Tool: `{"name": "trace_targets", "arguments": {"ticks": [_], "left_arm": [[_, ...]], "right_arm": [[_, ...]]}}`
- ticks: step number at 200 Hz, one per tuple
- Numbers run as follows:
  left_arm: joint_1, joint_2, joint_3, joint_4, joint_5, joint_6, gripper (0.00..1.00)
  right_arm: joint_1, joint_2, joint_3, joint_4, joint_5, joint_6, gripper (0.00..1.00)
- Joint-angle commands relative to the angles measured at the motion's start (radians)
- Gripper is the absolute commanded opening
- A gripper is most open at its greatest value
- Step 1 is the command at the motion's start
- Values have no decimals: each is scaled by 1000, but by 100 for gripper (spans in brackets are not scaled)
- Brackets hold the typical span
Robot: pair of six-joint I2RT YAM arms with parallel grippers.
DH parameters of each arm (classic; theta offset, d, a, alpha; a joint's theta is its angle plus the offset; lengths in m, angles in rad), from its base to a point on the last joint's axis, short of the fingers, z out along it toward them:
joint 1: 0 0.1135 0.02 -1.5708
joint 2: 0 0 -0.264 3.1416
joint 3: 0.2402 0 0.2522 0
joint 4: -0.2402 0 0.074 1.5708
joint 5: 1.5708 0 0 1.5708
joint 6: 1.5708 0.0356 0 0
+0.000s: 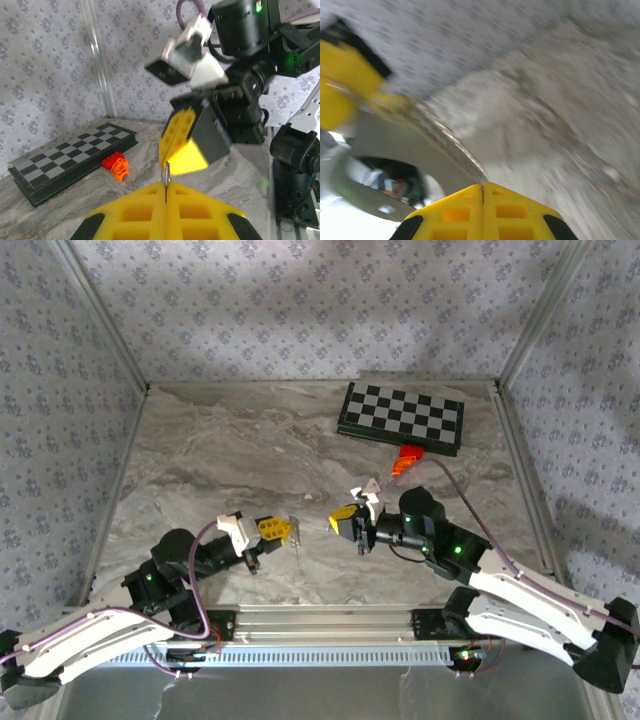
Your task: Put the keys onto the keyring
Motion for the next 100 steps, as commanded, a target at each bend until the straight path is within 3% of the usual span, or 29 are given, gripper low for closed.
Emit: {"name": "trace_targets", "arguments": {"ticks": [1, 49, 100], "left_arm": [[5, -7, 9, 13, -69, 10, 0], [15, 5, 12, -38, -254, -2, 0], [37, 22, 8, -44, -278, -11, 0]], "right_arm": [[9, 50, -32, -142, 224, 2, 0], [22, 158, -106, -102, 238, 41, 0], [13, 259, -99, -156, 253, 74, 0]]}}
